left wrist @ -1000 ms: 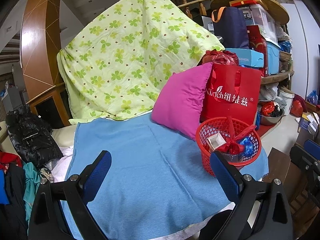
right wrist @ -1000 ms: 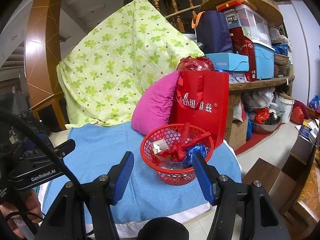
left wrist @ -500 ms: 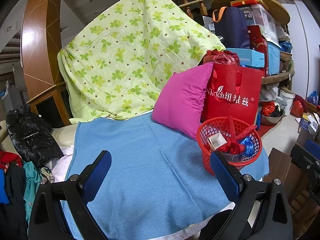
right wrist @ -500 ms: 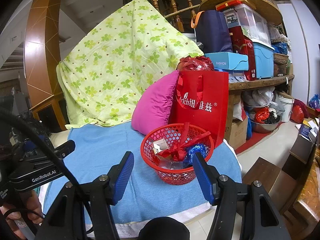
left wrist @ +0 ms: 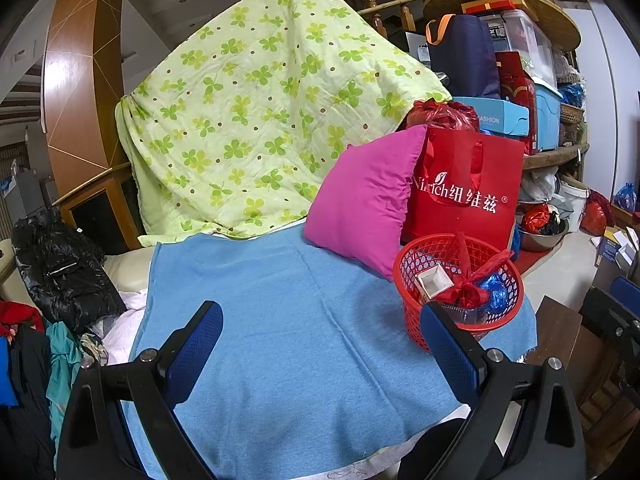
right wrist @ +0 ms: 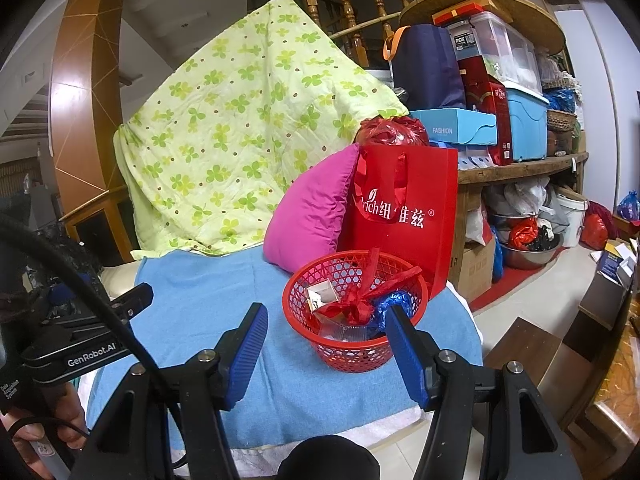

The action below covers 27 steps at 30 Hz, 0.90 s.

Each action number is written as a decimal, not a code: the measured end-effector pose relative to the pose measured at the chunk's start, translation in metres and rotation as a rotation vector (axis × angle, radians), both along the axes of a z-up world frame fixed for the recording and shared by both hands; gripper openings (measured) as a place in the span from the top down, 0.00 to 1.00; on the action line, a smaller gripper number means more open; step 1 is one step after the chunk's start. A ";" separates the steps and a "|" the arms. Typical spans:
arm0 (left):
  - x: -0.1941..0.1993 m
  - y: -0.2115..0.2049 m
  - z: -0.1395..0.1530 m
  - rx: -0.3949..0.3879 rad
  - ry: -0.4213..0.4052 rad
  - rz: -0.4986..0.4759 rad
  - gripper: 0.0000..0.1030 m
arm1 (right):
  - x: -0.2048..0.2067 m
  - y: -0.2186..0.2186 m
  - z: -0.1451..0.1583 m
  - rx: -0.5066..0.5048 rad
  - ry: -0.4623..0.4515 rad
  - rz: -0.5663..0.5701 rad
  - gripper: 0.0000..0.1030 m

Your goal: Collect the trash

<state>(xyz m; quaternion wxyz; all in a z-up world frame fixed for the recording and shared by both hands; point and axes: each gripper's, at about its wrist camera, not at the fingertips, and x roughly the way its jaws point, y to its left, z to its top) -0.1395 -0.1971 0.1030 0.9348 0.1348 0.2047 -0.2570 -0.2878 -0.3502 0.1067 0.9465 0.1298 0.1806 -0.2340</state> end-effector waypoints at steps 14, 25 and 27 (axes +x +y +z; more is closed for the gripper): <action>0.001 0.000 -0.001 0.002 0.003 -0.005 0.04 | 0.003 0.000 -0.003 0.010 0.006 0.000 0.37; -0.002 -0.006 0.004 0.015 -0.008 -0.011 0.04 | -0.002 -0.008 -0.003 0.016 -0.005 -0.019 0.37; -0.003 -0.007 0.005 0.017 -0.011 -0.012 0.04 | -0.004 -0.009 -0.003 0.017 -0.008 -0.020 0.37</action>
